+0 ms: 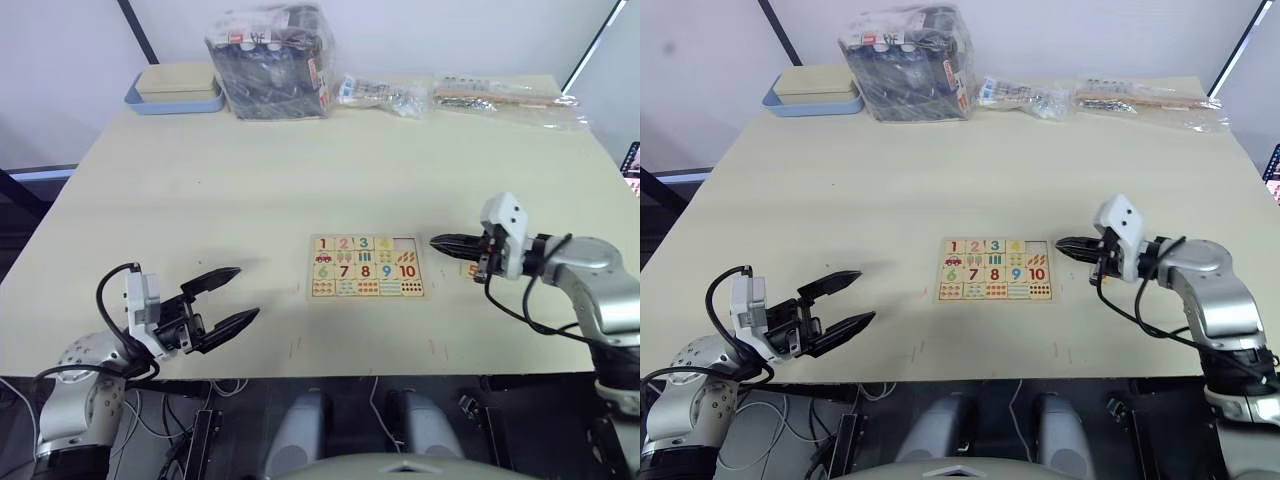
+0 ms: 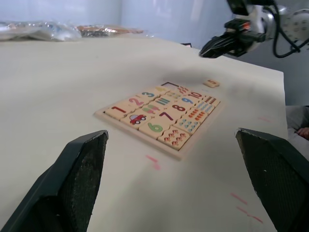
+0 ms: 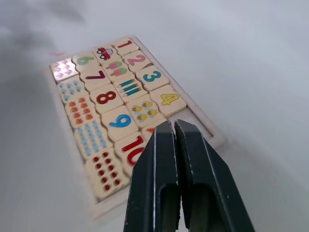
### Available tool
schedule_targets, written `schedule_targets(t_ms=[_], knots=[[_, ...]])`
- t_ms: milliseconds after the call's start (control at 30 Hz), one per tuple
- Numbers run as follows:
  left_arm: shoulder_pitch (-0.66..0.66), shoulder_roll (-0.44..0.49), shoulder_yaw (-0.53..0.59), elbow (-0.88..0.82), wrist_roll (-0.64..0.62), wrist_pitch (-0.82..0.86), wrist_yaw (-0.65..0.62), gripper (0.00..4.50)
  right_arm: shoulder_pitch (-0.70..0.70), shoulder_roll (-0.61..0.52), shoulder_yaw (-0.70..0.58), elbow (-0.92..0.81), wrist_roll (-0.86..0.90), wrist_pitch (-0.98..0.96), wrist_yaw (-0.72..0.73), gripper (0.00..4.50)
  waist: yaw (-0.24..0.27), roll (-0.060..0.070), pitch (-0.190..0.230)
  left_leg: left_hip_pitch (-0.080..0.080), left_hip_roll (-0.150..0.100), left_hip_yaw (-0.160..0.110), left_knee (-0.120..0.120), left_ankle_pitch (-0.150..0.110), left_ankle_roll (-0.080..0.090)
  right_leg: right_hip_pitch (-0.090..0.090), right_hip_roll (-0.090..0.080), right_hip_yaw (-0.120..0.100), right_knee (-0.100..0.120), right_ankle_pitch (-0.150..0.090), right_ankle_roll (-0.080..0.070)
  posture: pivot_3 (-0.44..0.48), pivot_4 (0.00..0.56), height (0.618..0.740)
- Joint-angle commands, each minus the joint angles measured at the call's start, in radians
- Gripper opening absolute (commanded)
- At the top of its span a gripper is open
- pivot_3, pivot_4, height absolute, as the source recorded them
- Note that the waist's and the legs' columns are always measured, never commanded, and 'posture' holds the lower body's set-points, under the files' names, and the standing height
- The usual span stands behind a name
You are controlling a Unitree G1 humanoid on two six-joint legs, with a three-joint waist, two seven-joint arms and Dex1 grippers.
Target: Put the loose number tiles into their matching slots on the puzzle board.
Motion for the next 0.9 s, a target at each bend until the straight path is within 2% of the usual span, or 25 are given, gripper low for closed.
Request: schedule_targets(t_ms=[33, 100, 233, 400, 600, 900], knots=[[0.003, 0.001, 0.027, 0.004, 0.002, -0.015, -0.001, 4.5, 0.084, -0.008, -0.118, -0.083, 0.064, -0.053, -0.034, 0.1, 0.004, 0.0, 0.0, 0.0, 0.0, 0.0, 0.0, 0.0, 0.0, 0.0, 0.0, 0.0, 0.0, 0.0, 0.0, 0.0, 0.15, 0.74], [0.005, 0.0, 0.028, 0.008, 0.004, -0.016, -0.001, 4.5, 0.152, -0.003, -0.174, -0.114, 0.105, -0.038, -0.057, 0.1, 0.007, 0.0, 0.0, 0.0, 0.0, 0.0, 0.0, 0.0, 0.0, 0.0, 0.0, 0.0, 0.0, 0.0, 0.0, 0.0, 0.15, 0.74], [0.003, 0.0, 0.03, 0.021, 0.006, -0.018, 0.001, 4.5, 0.282, -0.003, -0.273, -0.165, 0.153, -0.045, -0.092, 1.86, 0.013, 0.001, 0.0, 0.001, 0.001, -0.002, 0.0, 0.0, 0.0, 0.002, 0.001, 0.0, 0.0, -0.001, -0.001, 0.0, 0.15, 0.74], [-0.003, 0.001, 0.03, 0.043, 0.015, -0.02, 0.0, 4.5, 0.528, -0.009, -0.445, -0.213, 0.197, -0.113, -0.057, 4.43, 0.022, 0.002, -0.001, 0.001, 0.0, -0.007, 0.0, 0.0, 0.0, 0.005, 0.001, -0.002, 0.0, -0.004, -0.002, 0.0, 0.15, 0.74], [0.001, -0.002, 0.034, 0.057, 0.022, -0.025, -0.005, 4.5, 0.636, -0.024, -0.529, -0.179, 0.223, -0.167, -0.031, 4.48, 0.012, 0.003, -0.002, 0.003, 0.002, -0.009, 0.0, 0.001, -0.001, 0.006, 0.003, -0.002, 0.0, -0.008, -0.003, 0.0, 0.15, 0.74], [0.002, -0.005, 0.033, 0.074, 0.024, -0.034, -0.014, 4.5, 0.641, -0.054, -0.536, -0.151, 0.246, -0.175, -0.035, 4.48, 0.015, 0.005, -0.003, 0.004, 0.004, -0.015, 0.0, 0.001, -0.001, 0.01, 0.005, -0.007, 0.0, -0.011, -0.008, 0.0, 0.15, 0.74]])
